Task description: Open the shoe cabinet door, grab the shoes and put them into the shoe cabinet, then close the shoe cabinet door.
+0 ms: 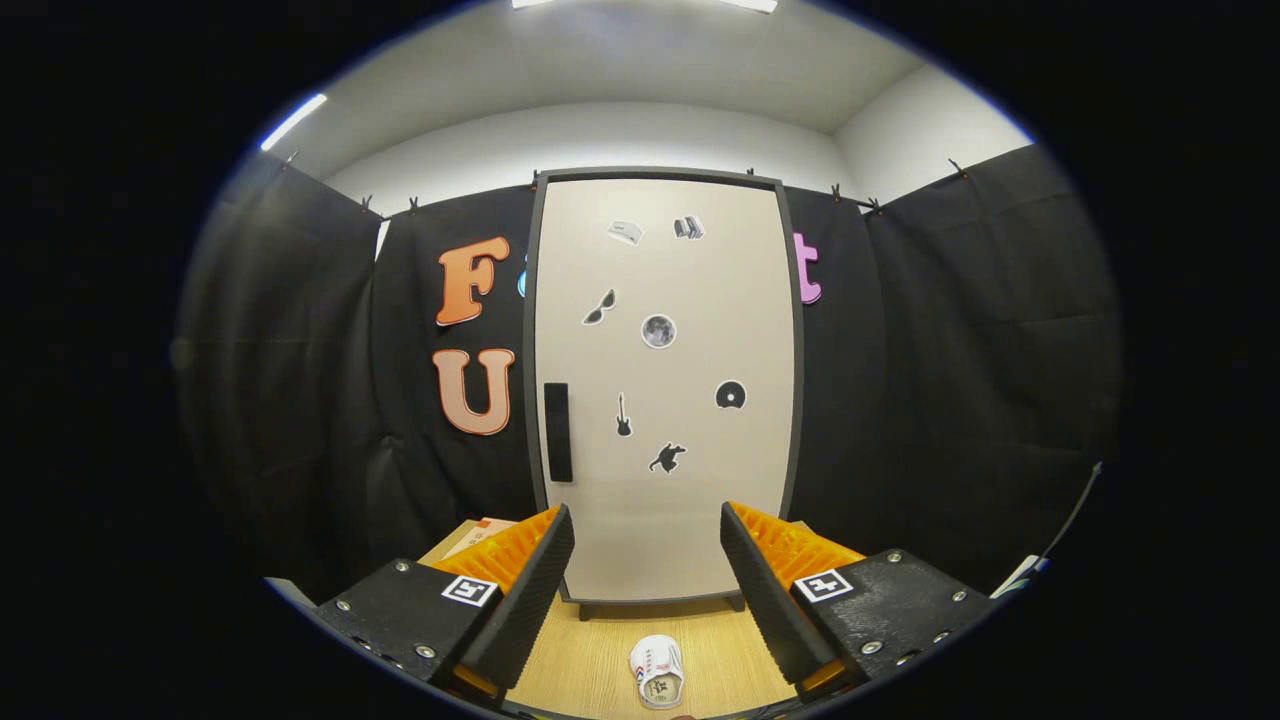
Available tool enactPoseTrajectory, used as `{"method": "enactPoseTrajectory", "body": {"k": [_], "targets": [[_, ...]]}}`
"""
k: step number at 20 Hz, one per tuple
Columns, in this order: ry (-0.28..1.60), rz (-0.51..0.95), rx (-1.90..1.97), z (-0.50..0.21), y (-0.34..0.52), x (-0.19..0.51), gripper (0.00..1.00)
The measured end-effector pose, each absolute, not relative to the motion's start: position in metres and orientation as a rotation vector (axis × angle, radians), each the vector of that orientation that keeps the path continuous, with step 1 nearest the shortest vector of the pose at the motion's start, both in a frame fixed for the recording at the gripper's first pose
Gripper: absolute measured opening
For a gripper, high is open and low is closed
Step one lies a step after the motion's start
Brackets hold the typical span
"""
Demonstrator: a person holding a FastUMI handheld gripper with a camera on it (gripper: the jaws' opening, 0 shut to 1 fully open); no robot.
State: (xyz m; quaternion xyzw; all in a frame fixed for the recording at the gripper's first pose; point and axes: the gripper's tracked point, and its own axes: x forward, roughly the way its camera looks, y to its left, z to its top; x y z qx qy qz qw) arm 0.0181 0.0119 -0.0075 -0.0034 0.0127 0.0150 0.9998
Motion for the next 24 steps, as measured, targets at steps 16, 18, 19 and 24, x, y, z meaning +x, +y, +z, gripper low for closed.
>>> {"method": "enactPoseTrajectory", "body": {"k": [16,18,19,24], "targets": [[0.048,0.243,-0.010,-0.011,0.111,0.134,0.92],[0.048,0.262,-0.014,-0.010,0.122,0.153,0.92],[0.050,0.272,-0.018,-0.010,0.127,0.163,0.92],[0.071,0.292,-0.007,-0.018,0.140,0.213,0.92]]}}
